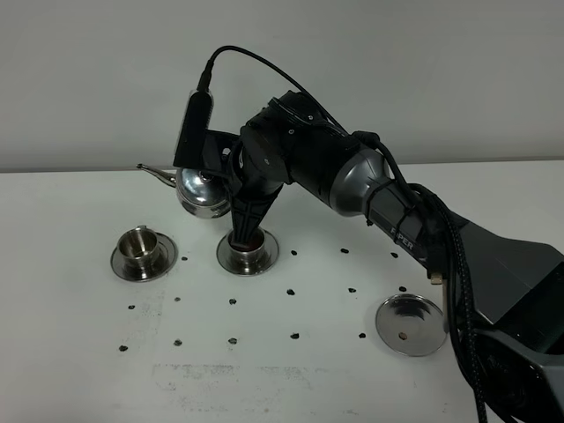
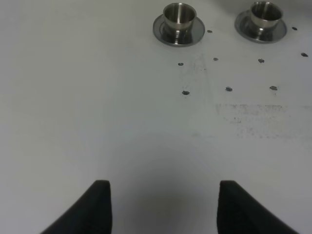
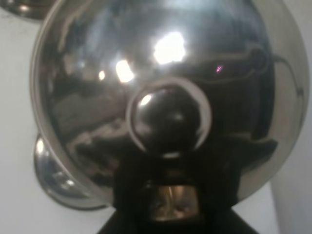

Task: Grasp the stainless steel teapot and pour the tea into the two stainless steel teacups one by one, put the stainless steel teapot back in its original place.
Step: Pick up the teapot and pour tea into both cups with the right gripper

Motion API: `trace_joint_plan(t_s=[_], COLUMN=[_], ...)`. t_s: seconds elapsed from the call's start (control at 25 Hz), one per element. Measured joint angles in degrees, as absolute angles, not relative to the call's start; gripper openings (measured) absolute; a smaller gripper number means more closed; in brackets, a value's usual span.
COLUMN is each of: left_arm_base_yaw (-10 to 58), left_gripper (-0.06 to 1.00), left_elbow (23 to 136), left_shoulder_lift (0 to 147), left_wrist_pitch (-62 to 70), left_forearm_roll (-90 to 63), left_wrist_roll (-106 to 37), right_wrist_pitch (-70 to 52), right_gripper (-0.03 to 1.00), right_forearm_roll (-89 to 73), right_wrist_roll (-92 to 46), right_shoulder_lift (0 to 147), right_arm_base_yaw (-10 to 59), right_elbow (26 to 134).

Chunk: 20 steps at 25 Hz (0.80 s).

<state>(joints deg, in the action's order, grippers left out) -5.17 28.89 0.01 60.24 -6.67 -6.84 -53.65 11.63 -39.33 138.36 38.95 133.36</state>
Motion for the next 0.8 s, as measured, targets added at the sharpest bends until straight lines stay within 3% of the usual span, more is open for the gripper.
trace_joint_plan(t_s=[0.8], left_arm_base_yaw=[-5.17], left_gripper=[0.54], left_elbow=[28.89], left_shoulder_lift=[0.01], left_wrist_pitch=[60.24], left_forearm_roll=[-6.72], left_wrist_roll=[-6.84], right_wrist_pitch=[-56.29], right_gripper=[0.21], right_forearm_roll=[12.98], right_wrist_roll=[-41.1], right_shoulder_lift=[140.56], right_arm_base_yaw=[39.02], right_elbow=[134.36])
